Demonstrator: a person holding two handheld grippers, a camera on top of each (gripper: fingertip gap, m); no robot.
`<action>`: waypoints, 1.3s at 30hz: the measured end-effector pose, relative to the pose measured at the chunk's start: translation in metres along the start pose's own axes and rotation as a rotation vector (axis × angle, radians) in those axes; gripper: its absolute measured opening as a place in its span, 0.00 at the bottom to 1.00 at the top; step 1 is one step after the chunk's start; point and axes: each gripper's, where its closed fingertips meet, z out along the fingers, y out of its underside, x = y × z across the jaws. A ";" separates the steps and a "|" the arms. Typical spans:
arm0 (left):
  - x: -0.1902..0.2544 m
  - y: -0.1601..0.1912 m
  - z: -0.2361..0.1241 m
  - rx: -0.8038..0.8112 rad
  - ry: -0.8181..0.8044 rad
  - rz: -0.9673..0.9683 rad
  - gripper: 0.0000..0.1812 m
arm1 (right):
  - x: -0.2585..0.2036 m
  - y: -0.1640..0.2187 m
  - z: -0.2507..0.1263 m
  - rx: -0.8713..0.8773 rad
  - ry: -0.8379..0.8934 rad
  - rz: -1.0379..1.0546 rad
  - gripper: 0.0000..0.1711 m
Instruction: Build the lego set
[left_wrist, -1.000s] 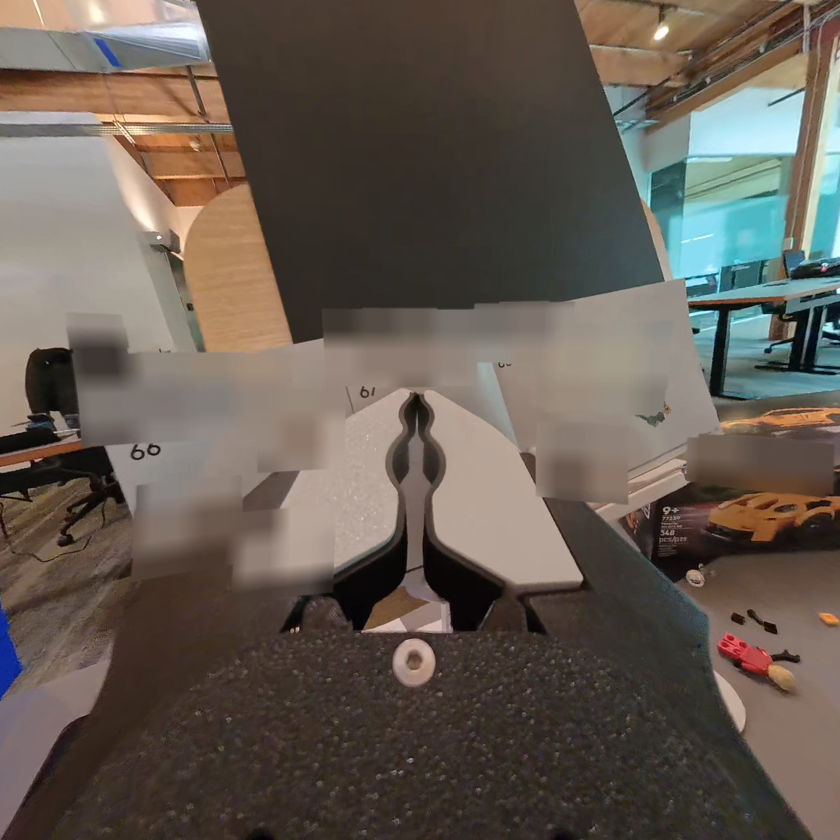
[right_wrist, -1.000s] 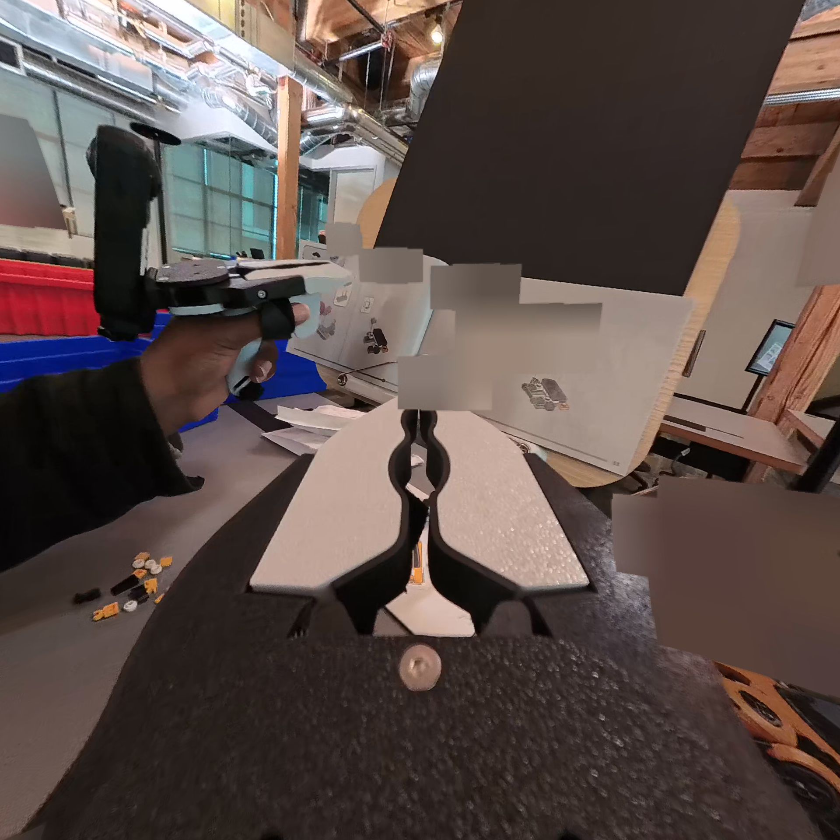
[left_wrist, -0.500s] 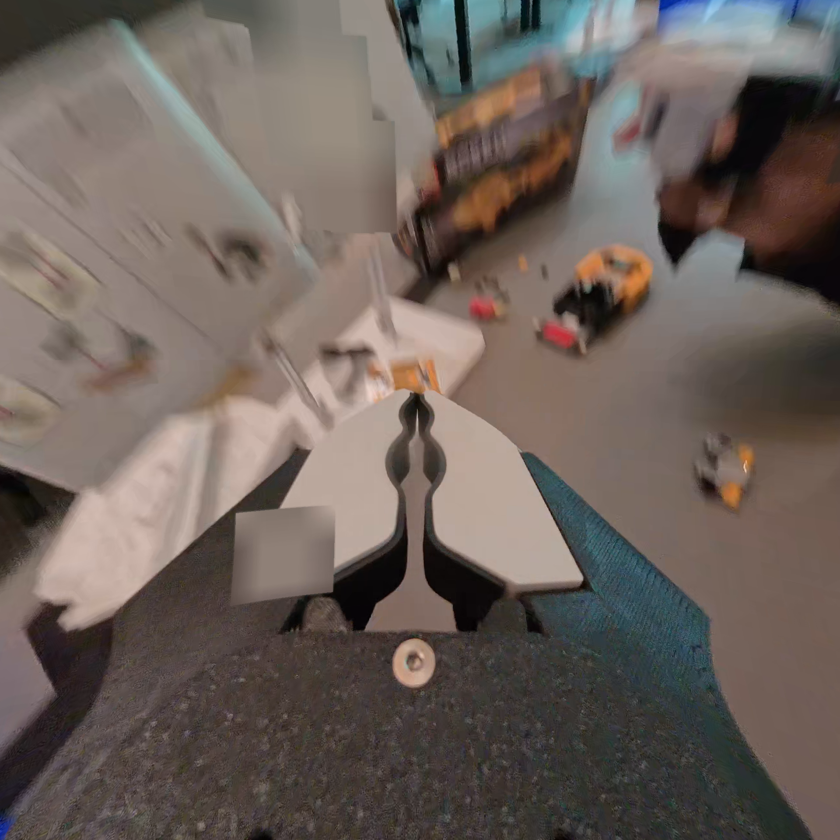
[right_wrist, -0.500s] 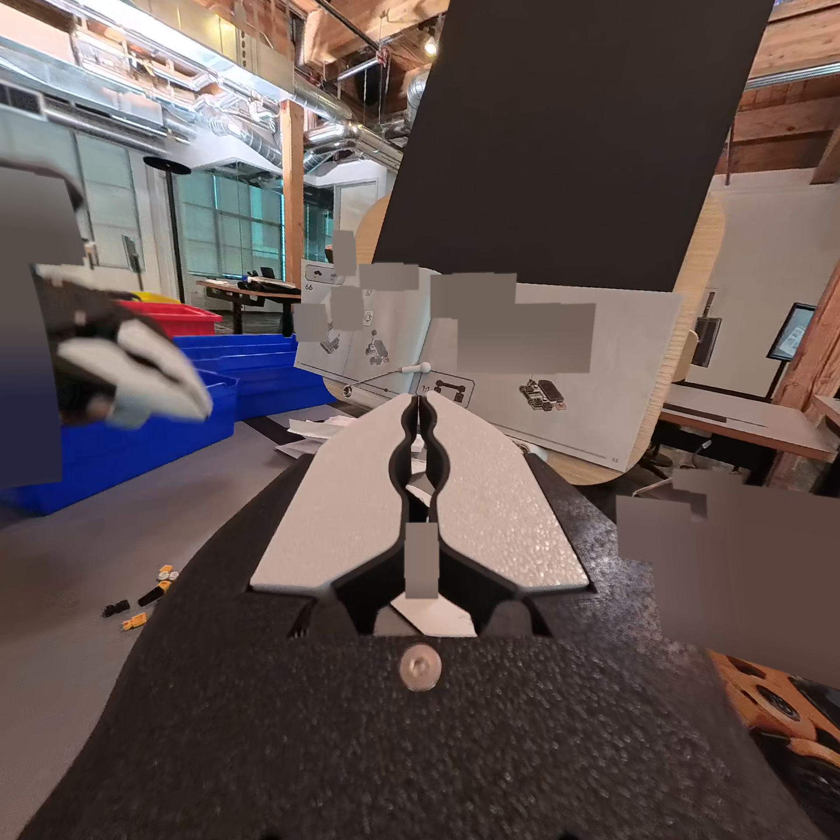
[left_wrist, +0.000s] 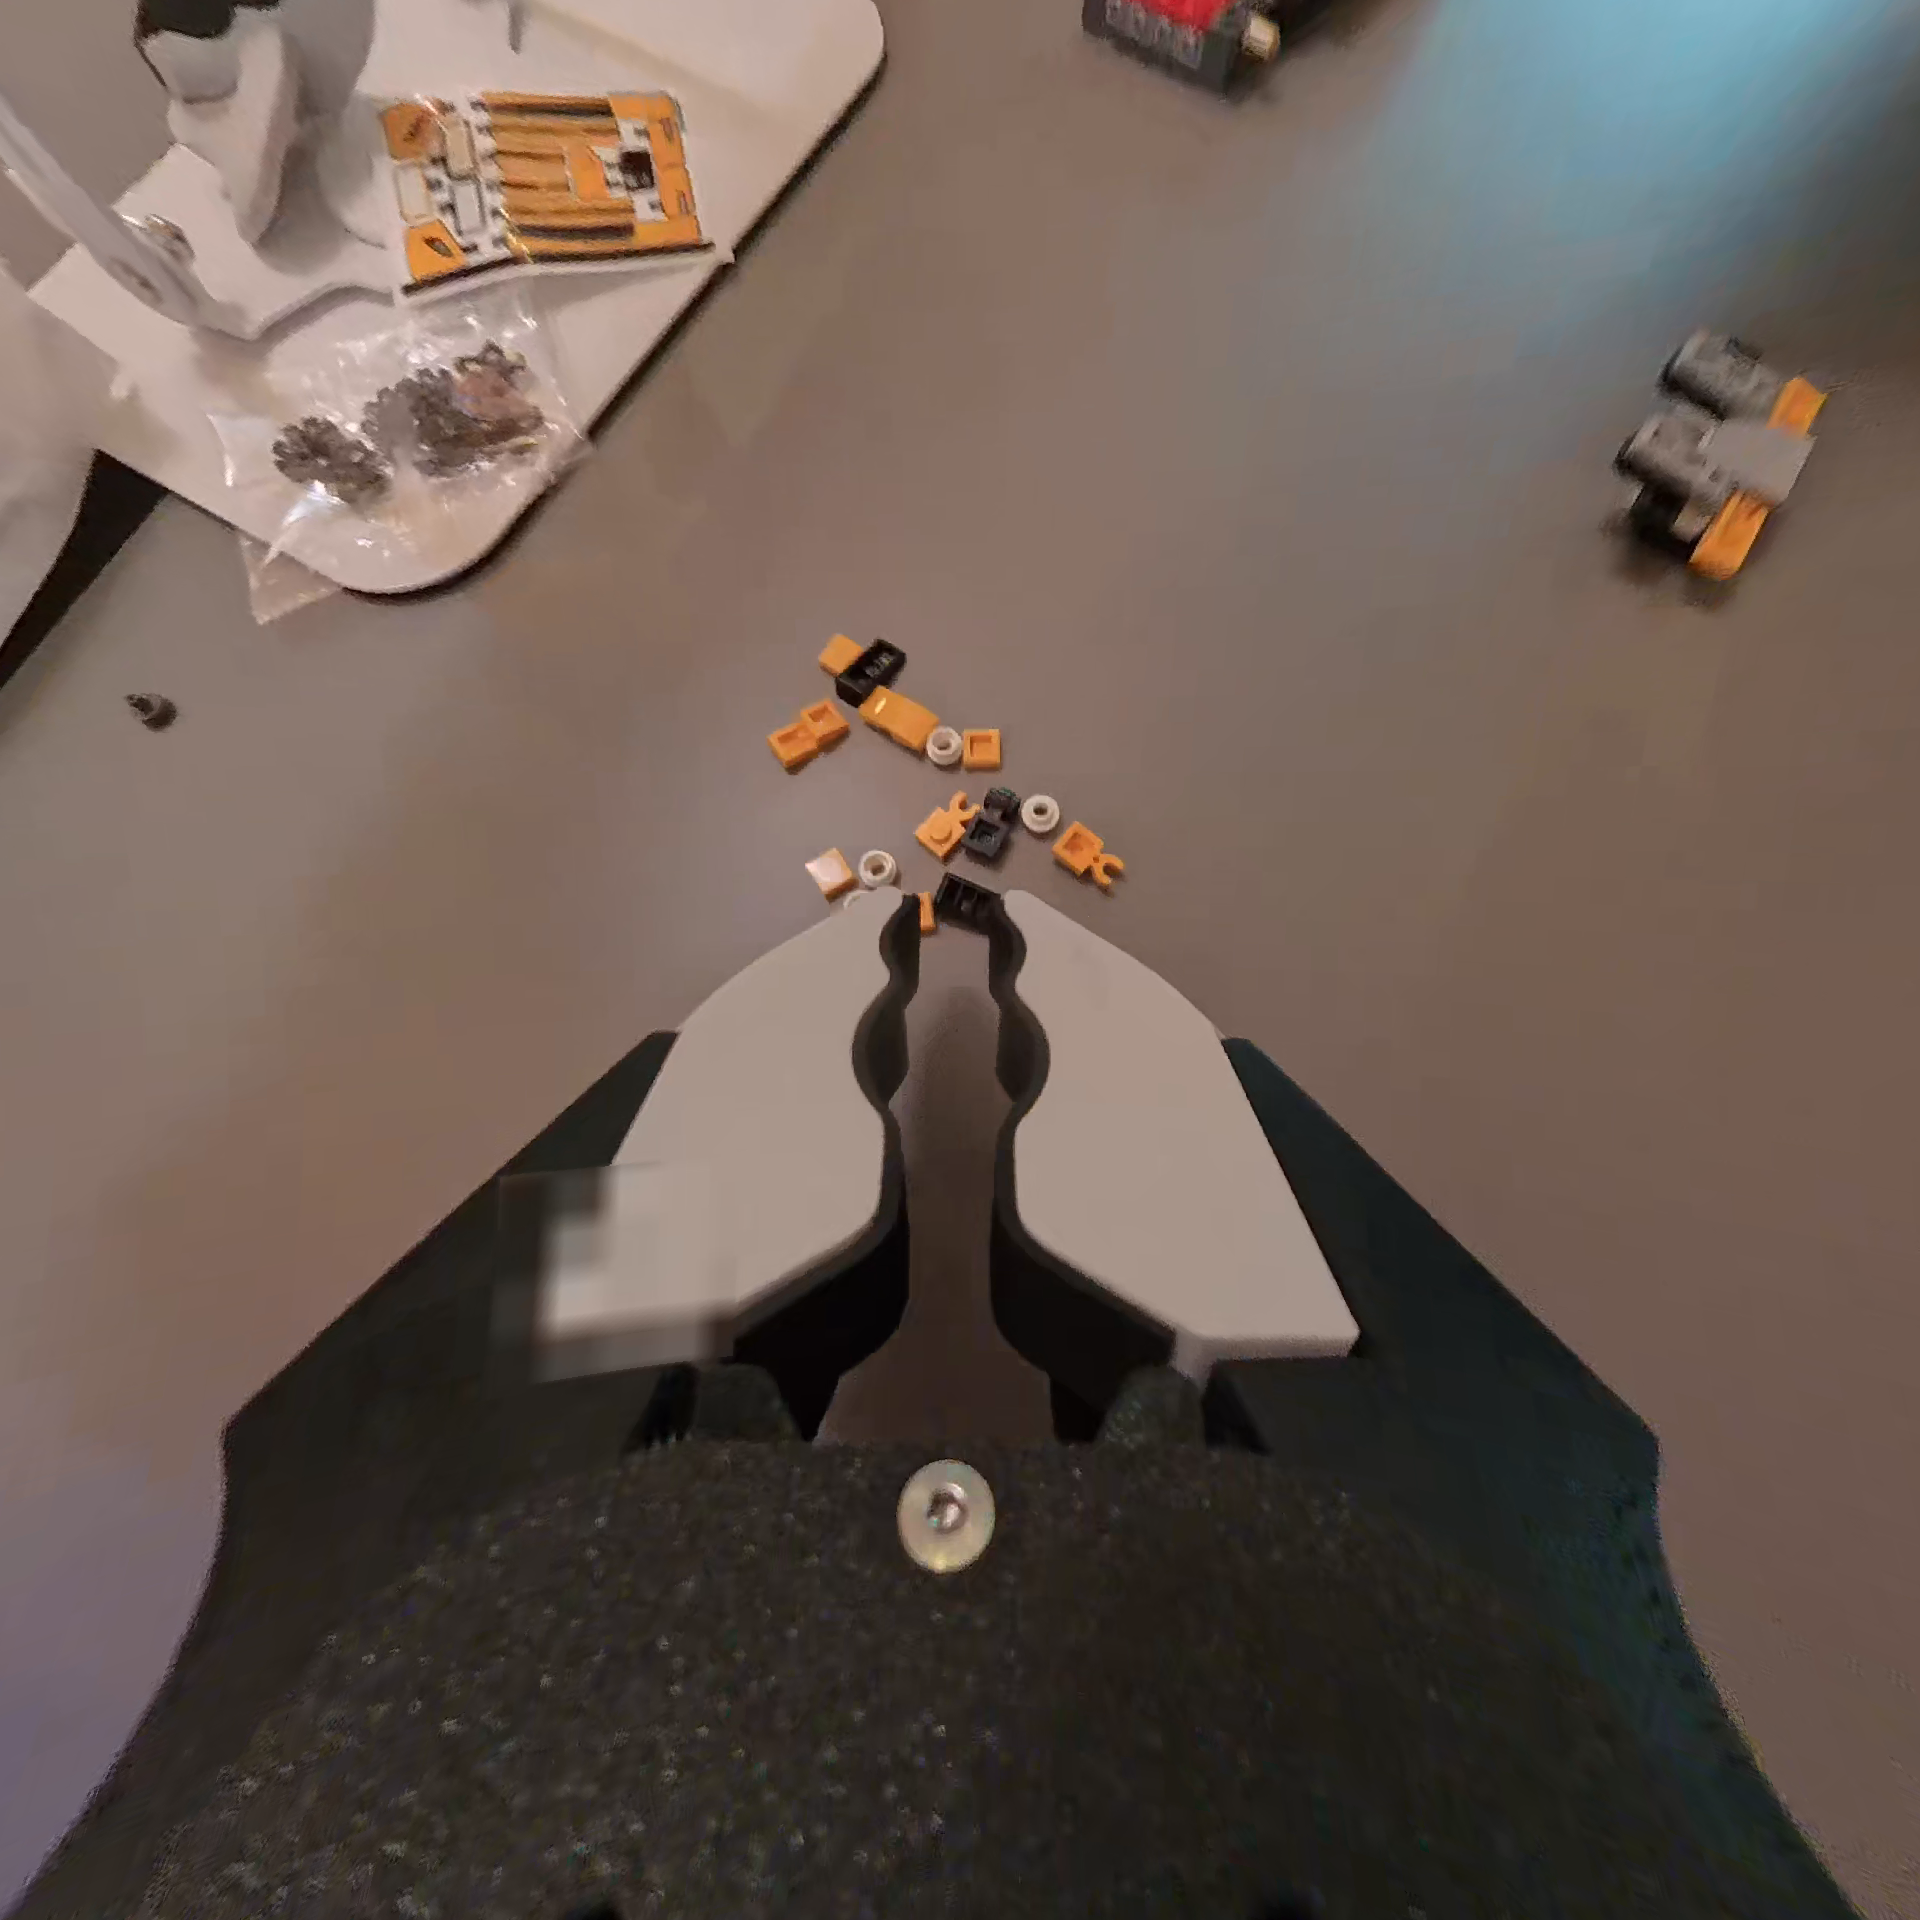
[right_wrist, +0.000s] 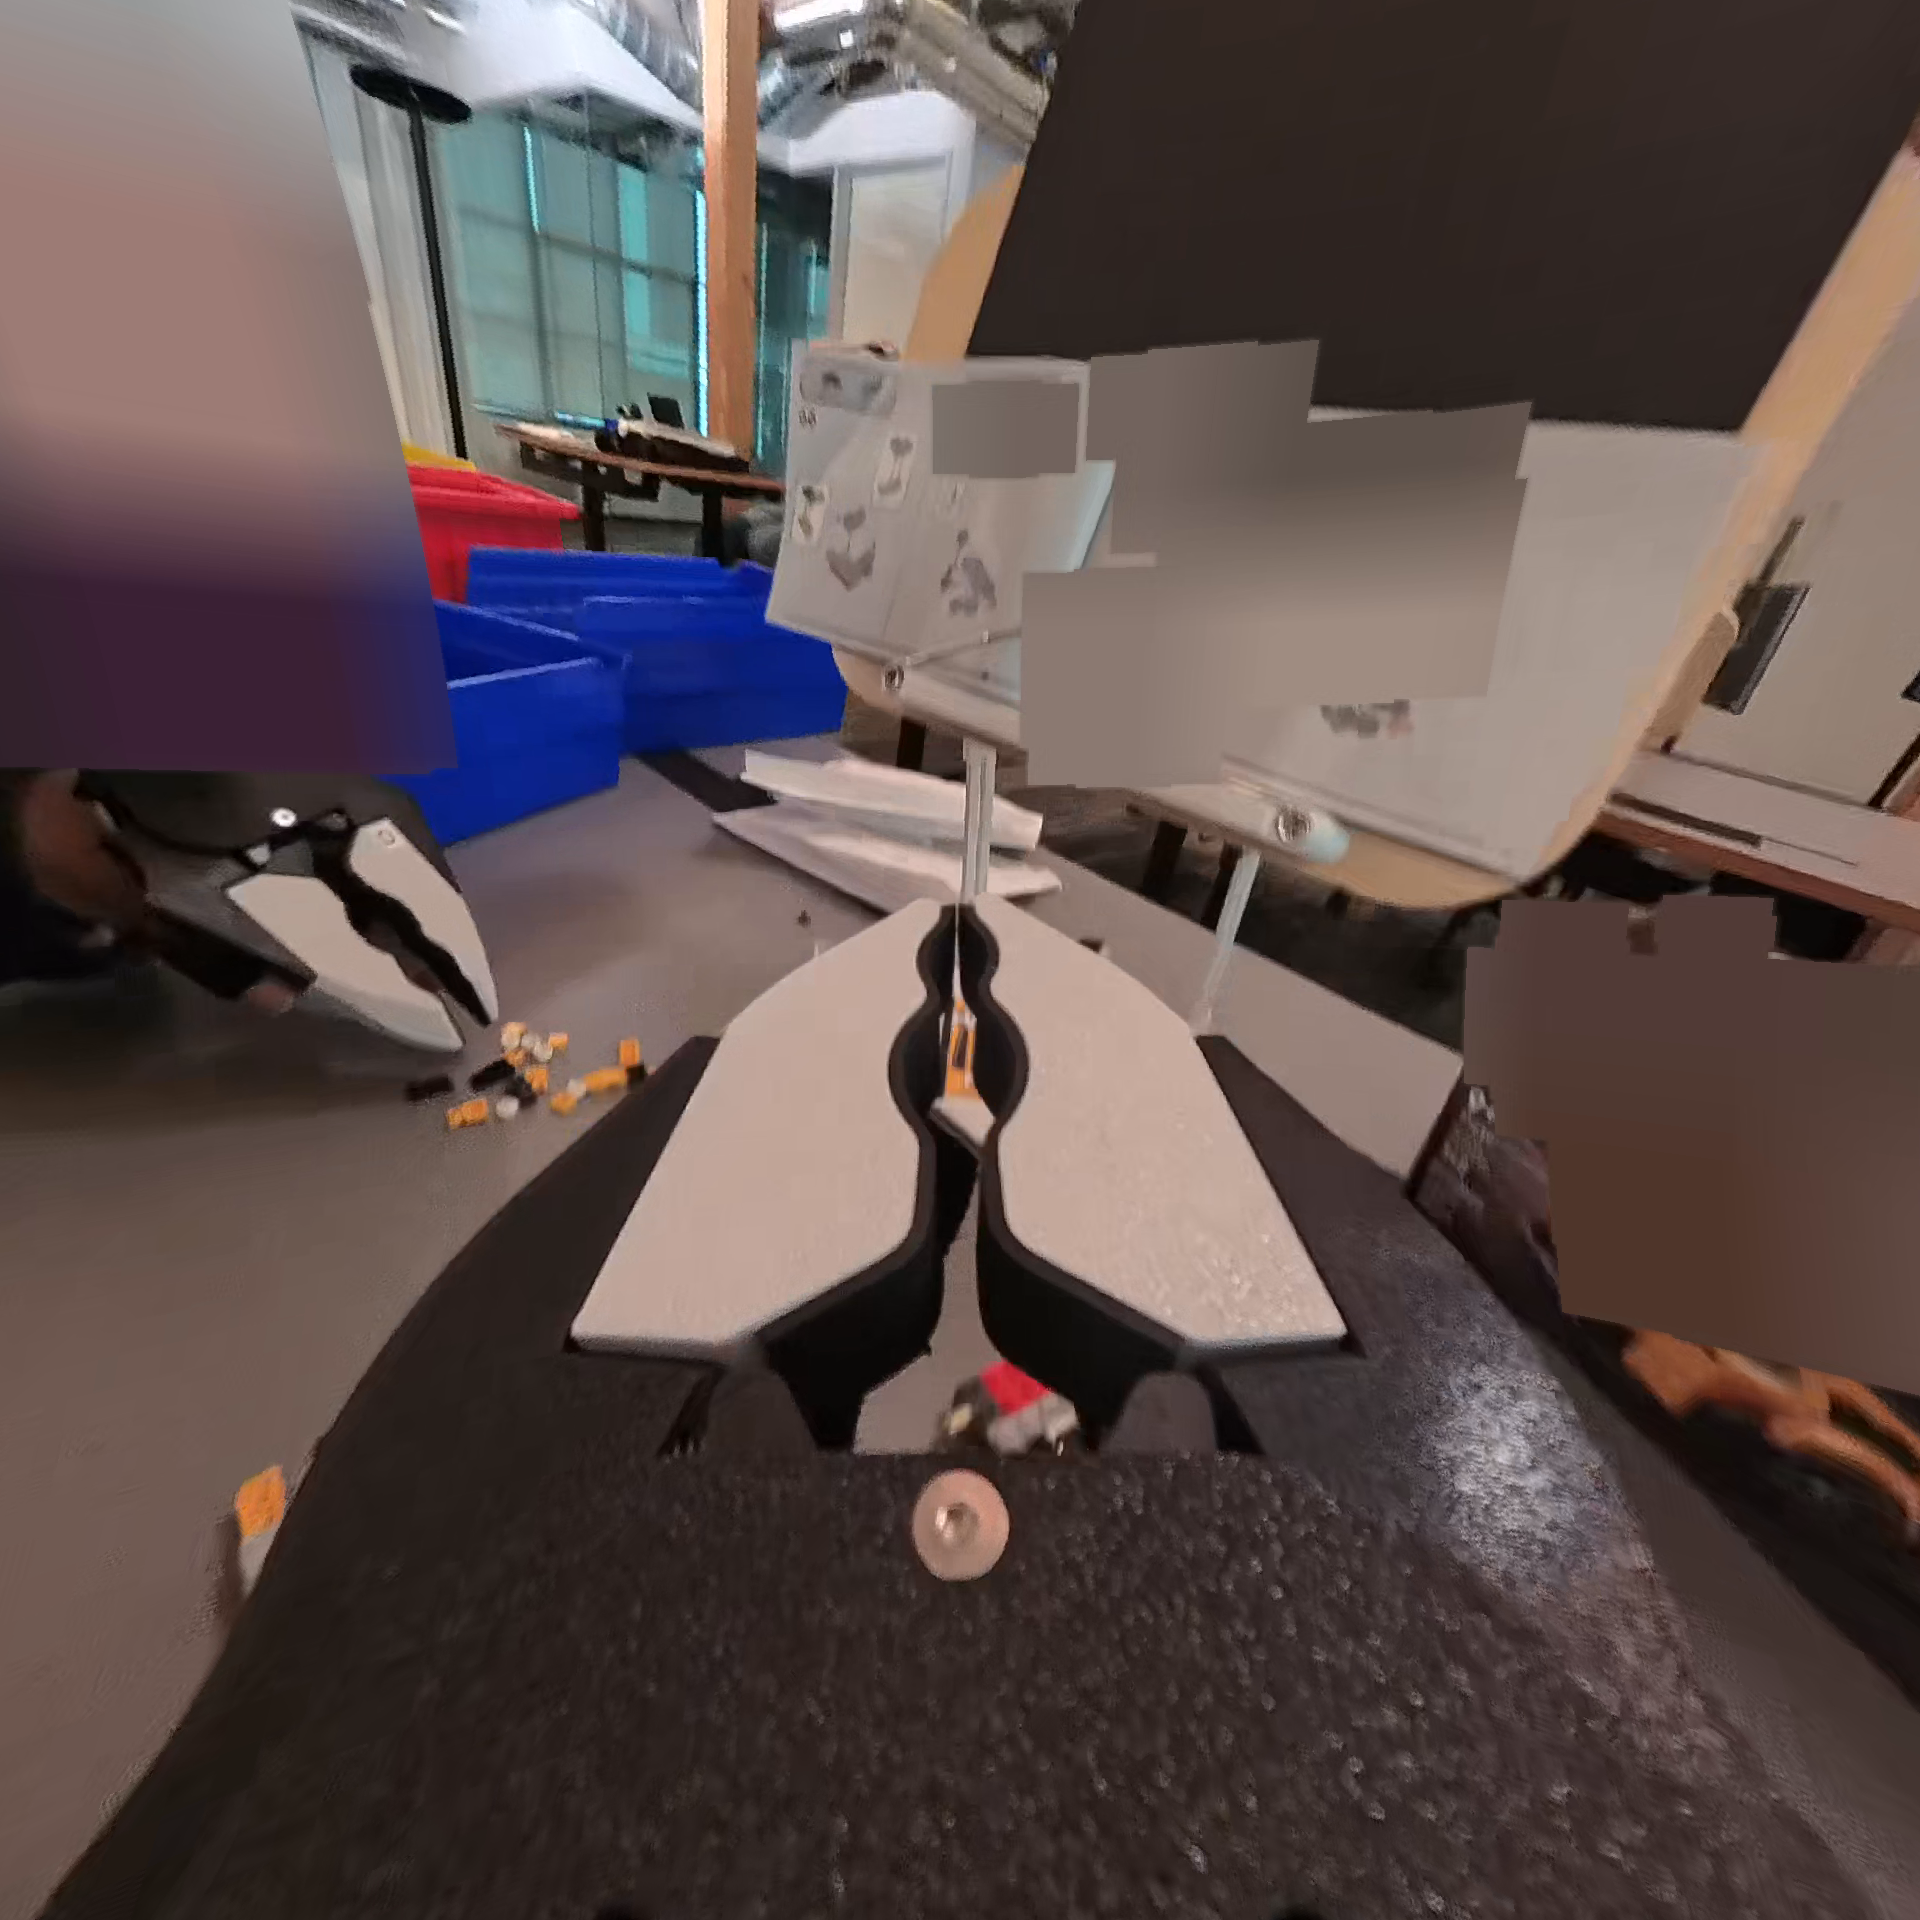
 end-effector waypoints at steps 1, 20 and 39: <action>0.001 0.003 0.003 -0.012 0.002 0.008 0.06 | 0.000 0.008 -0.008 -0.013 0.009 0.020 0.00; 0.013 0.018 0.007 -0.108 0.048 0.081 0.03 | 0.012 0.048 -0.028 -0.052 0.024 0.187 0.00; -0.127 -0.016 -0.323 0.488 -0.897 -0.280 0.00 | 0.021 0.036 -0.035 0.001 0.113 0.123 0.00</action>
